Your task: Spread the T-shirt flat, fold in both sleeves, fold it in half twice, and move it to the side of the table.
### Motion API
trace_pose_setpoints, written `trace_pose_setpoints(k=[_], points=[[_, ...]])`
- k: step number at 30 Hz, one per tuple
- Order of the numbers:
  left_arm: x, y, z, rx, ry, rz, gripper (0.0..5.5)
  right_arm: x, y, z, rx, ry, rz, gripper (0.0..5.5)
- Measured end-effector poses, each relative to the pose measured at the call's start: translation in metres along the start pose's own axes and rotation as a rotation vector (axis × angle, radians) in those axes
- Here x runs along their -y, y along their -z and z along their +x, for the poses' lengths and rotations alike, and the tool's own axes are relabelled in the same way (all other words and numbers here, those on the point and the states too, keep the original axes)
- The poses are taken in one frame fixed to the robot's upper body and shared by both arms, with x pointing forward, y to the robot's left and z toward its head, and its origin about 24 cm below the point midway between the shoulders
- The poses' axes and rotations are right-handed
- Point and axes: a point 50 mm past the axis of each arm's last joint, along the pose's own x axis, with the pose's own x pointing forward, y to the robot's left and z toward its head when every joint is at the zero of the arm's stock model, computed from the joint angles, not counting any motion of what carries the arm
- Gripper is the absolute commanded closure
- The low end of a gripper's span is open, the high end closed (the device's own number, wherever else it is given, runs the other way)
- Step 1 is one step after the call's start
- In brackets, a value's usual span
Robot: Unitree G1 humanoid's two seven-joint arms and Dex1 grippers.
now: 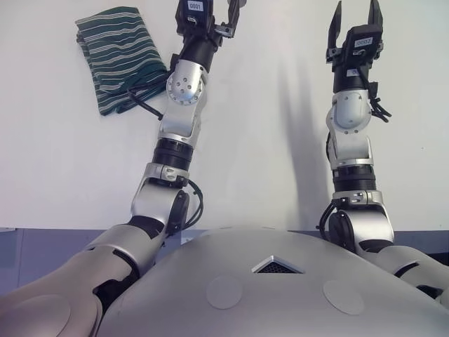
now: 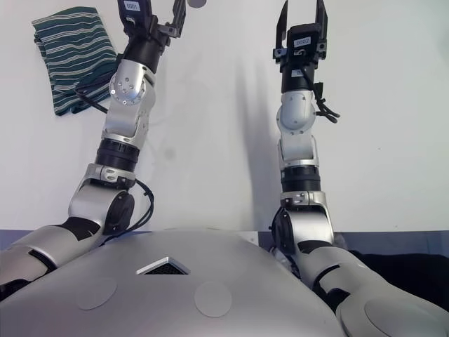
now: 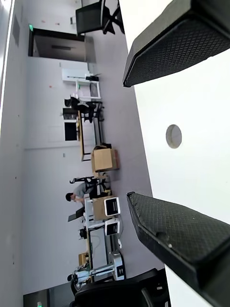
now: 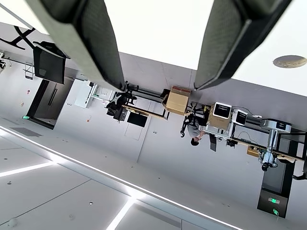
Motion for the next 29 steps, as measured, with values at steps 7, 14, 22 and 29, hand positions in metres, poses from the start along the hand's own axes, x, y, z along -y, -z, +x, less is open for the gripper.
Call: trace_pose_setpoints(k=[7, 14, 22, 29], points=[[-0.006, -0.003, 0.001, -0.025, -0.024, 0.055, 1.46, 0.002, 0.001, 0.001, -0.017, 0.018, 0.038, 2.83], [-0.007, -0.009, -0.002, 0.002, -0.074, -0.008, 1.46, -0.005, -0.002, 0.005, -0.012, -0.014, 0.039, 2.83], [-0.007, -0.009, -0.001, 0.012, -0.094, -0.025, 1.46, -0.001, -0.019, 0.025, 0.053, -0.022, 0.055, 2.83], [0.011, -0.017, 0.001, 0.081, 0.019, -0.019, 1.46, -0.003, -0.014, 0.027, 0.032, -0.030, 0.058, 2.83]])
